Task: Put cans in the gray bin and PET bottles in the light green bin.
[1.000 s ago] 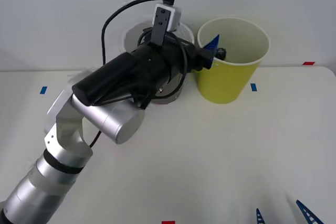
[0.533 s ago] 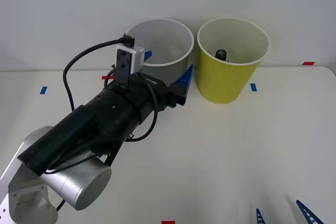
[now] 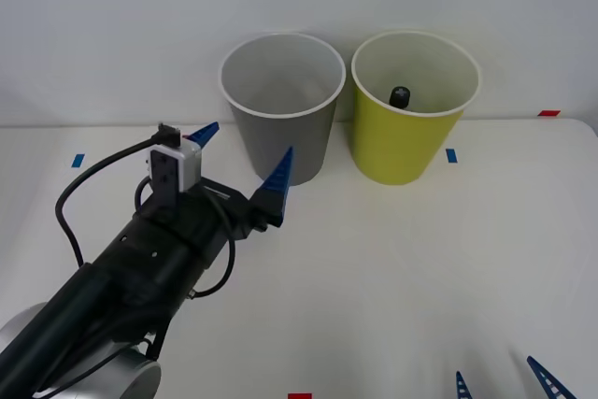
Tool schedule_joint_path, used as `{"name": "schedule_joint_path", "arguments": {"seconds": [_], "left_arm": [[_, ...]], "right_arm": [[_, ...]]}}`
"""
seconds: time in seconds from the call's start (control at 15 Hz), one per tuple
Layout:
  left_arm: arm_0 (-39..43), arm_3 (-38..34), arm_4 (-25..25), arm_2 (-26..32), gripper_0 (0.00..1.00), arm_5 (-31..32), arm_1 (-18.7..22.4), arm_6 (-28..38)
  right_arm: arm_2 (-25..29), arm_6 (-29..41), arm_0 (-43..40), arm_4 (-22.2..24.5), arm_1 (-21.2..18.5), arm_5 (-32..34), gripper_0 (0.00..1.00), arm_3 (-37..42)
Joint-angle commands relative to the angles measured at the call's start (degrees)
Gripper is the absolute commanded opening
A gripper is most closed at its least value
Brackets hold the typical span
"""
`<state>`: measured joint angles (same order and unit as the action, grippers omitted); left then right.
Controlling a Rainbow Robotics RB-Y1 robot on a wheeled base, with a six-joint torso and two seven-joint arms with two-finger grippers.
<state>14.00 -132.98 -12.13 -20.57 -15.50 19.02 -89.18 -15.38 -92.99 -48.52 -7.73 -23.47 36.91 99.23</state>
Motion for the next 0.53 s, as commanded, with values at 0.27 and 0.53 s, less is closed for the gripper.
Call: {"name": "schedule_joint_path", "arguments": {"seconds": [0.27, 0.53], "left_arm": [[12.1, 7.6, 1.1, 1.6, 1.00, 16.3, 3.4, 2.2], [16.9, 14.5, 2.5, 1.1, 1.00, 26.1, 4.3, 2.4]], "right_arm": [[0.0, 0.0, 0.0, 0.0, 0.0, 0.0, 0.95, 0.0], [0.0, 0.0, 0.0, 0.0, 0.0, 0.0, 0.95, 0.0]]}}
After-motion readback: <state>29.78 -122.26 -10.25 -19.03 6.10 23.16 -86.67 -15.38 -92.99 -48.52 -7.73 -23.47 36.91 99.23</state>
